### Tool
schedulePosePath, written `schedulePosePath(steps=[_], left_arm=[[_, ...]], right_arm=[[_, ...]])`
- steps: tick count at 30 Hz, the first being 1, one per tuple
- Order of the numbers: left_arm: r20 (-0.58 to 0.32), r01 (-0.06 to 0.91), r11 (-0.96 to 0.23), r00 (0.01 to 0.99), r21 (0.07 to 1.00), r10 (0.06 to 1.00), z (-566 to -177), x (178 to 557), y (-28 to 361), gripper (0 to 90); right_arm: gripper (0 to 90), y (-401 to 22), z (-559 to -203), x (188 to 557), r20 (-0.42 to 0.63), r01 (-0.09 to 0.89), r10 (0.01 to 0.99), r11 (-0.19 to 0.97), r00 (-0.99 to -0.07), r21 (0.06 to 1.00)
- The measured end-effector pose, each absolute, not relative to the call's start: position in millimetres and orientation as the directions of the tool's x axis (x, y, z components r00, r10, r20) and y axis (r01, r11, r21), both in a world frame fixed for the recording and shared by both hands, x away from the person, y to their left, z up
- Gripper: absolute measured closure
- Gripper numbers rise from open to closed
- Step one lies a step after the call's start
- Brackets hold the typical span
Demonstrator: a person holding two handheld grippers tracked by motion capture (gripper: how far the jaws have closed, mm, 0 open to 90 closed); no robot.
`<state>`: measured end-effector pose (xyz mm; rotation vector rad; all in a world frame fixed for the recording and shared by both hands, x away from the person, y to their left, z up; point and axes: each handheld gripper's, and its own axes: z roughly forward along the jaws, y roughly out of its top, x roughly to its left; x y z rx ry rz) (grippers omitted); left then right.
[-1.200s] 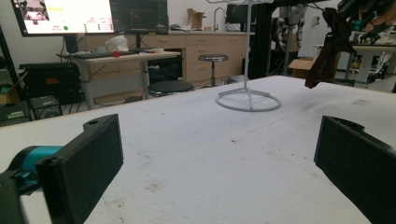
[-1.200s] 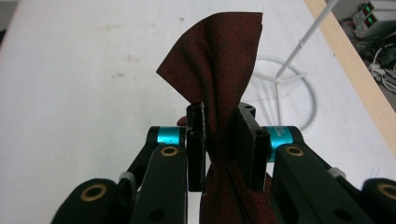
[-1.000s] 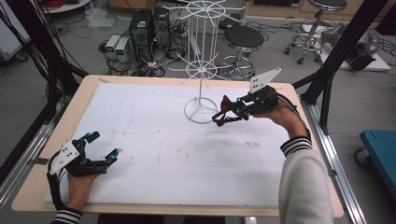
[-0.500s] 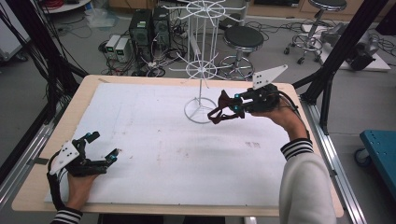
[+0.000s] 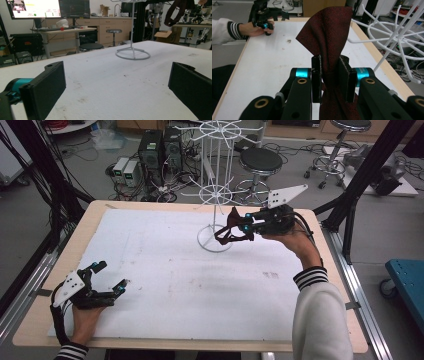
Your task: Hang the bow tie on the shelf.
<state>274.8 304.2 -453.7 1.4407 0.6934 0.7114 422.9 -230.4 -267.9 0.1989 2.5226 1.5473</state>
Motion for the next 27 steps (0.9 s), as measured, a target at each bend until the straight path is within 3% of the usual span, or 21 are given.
schedulePosePath(steps=[27], left_arm=[[0.007,-0.017,0.005,0.623,1.000,0.782,-453.7,275.0,304.6,1.7]], right_arm=[[74.4,-199.8,-252.1,439.9,-0.089,0.060,0.325,0.424,-0.942,0.904]])
